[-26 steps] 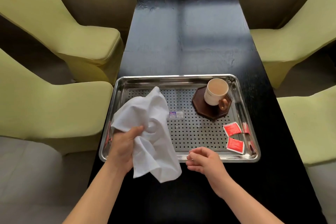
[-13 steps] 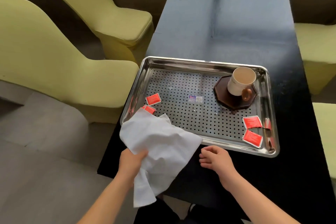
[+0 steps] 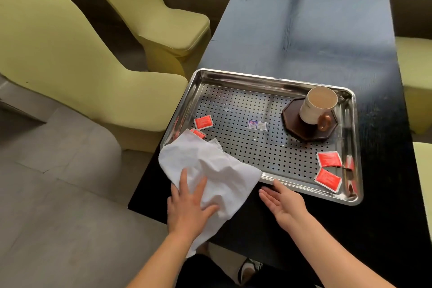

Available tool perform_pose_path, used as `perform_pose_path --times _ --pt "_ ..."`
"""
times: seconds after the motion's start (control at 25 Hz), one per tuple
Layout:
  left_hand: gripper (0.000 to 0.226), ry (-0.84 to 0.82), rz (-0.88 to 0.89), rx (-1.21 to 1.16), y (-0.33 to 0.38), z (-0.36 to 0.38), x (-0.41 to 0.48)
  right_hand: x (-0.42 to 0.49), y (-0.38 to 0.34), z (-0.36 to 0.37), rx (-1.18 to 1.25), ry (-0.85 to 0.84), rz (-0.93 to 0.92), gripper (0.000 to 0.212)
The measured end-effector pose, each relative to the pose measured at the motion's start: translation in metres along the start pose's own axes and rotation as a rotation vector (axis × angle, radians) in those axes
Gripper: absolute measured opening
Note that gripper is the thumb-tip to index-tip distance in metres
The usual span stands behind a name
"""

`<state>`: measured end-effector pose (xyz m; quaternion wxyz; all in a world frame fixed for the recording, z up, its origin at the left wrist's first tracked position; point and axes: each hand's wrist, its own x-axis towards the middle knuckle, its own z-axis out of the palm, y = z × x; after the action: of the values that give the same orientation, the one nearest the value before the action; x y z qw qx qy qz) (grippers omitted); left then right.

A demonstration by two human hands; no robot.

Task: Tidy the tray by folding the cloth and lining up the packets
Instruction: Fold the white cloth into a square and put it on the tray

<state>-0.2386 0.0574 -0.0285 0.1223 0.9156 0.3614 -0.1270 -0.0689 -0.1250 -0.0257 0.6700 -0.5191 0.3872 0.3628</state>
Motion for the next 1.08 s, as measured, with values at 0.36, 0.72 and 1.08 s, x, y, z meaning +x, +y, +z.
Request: perform_pose_path --times 0.36,0.72,1.08 --pt "0.084 -0.027 0.173 0.392 0.002 0.019 0.006 0.004 -0.001 0.020 0.361 0.099 0.010 0.016" --pt "0.085 -0.082 0.289 0.392 -0.006 0.017 0.023 0.013 -0.005 0.029 0.401 0.084 -0.023 0.018" --pt "0.080 -0.109 0.323 0.340 -0.007 0.014 0.029 0.028 -0.022 0.042 0.391 0.083 -0.066 0.010"
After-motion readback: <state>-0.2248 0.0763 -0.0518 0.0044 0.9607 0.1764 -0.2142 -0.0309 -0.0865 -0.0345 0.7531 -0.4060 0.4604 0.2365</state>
